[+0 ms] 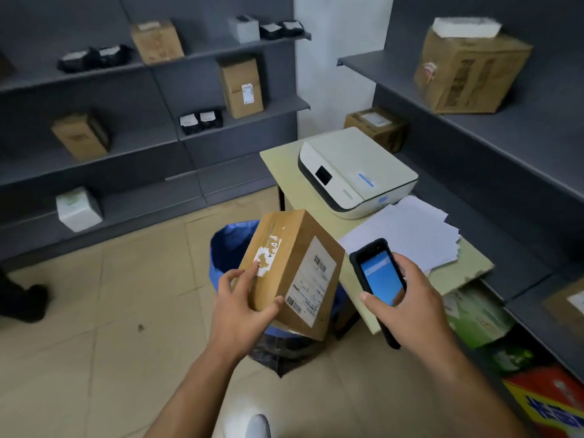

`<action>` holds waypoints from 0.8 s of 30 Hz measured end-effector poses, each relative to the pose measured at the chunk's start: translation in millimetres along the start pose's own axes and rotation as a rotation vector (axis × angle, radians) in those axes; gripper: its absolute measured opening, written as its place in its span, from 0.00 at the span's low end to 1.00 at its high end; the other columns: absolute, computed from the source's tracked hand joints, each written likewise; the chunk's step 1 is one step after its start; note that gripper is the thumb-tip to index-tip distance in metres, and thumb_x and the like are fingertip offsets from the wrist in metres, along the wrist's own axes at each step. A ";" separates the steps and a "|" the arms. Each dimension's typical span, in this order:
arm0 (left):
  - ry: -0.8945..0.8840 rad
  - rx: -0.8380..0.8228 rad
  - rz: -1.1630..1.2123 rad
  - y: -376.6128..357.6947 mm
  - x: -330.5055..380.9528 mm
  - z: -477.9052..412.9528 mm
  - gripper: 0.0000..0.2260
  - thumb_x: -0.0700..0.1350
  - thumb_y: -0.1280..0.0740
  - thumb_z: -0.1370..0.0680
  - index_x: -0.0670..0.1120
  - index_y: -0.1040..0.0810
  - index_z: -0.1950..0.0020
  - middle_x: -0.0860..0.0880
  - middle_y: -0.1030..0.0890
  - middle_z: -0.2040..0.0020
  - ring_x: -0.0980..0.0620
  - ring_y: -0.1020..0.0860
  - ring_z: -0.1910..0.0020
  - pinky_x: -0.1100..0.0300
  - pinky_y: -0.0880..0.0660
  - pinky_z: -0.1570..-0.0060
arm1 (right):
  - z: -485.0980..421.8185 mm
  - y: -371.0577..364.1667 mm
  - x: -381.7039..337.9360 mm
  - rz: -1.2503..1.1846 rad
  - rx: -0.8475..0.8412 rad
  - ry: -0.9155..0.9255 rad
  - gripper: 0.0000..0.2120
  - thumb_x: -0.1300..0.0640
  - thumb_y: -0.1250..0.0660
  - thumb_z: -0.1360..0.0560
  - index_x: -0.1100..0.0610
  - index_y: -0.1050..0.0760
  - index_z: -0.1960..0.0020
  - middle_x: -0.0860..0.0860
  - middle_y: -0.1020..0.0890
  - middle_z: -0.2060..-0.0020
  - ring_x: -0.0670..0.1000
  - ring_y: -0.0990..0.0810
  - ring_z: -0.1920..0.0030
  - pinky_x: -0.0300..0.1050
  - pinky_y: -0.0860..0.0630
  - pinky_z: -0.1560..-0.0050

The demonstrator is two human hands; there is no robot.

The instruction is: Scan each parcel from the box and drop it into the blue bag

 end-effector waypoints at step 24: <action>0.330 0.105 0.300 74.7 -127.9 -192.2 0.36 0.69 0.34 0.32 0.64 0.29 0.24 0.57 0.31 0.34 0.63 0.27 0.38 0.56 0.31 0.31 | -162.2 -177.7 -58.8 0.021 -0.151 -0.019 0.39 0.40 0.22 0.37 0.42 0.36 0.30 0.42 0.26 0.45 0.45 0.25 0.46 0.37 0.25 0.54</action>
Point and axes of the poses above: each hand's wrist, its own z-axis away from the middle knuckle, its own y-axis out of the back of the hand, x = y × z, the point moved 3 cm from there along -z, towards the middle knuckle
